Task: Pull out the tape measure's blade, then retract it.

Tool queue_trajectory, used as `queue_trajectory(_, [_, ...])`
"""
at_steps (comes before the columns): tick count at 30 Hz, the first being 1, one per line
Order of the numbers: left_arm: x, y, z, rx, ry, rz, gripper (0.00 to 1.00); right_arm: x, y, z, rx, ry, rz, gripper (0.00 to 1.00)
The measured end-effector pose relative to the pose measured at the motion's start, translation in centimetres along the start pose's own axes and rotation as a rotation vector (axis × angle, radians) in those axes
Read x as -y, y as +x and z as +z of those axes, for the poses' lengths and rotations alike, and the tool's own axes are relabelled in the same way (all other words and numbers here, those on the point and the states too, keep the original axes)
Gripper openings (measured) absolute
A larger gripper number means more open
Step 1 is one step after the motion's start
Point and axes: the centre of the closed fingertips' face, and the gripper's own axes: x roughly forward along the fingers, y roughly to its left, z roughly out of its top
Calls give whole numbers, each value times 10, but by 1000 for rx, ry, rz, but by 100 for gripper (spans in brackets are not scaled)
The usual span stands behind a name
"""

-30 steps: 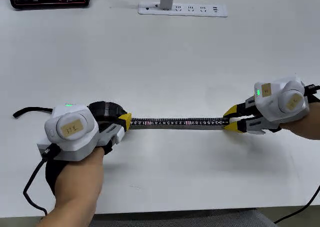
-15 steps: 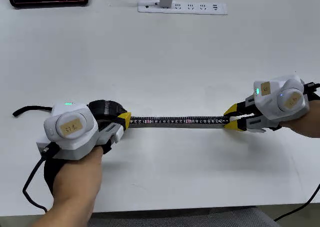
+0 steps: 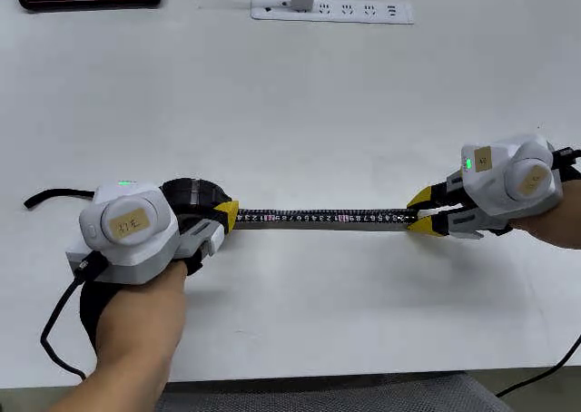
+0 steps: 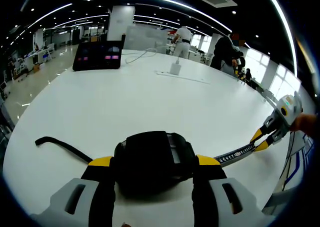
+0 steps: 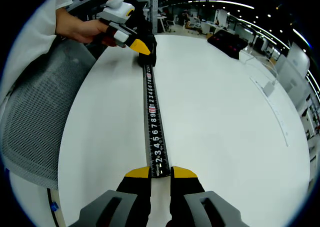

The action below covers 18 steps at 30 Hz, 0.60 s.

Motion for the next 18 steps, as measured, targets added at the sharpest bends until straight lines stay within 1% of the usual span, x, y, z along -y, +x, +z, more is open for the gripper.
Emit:
queue_trajectory(10, [1, -1, 0, -2, -10, -5, 57, 0, 3, 9, 13, 0, 4, 10])
queue_trajectory(15, [1, 0, 0, -1, -18, -11, 57, 1, 4, 17, 29, 5, 9, 10])
queue_trajectory(18, [1, 0, -1, -4, -21, -12, 57, 0, 7, 20, 30, -3, 13, 10])
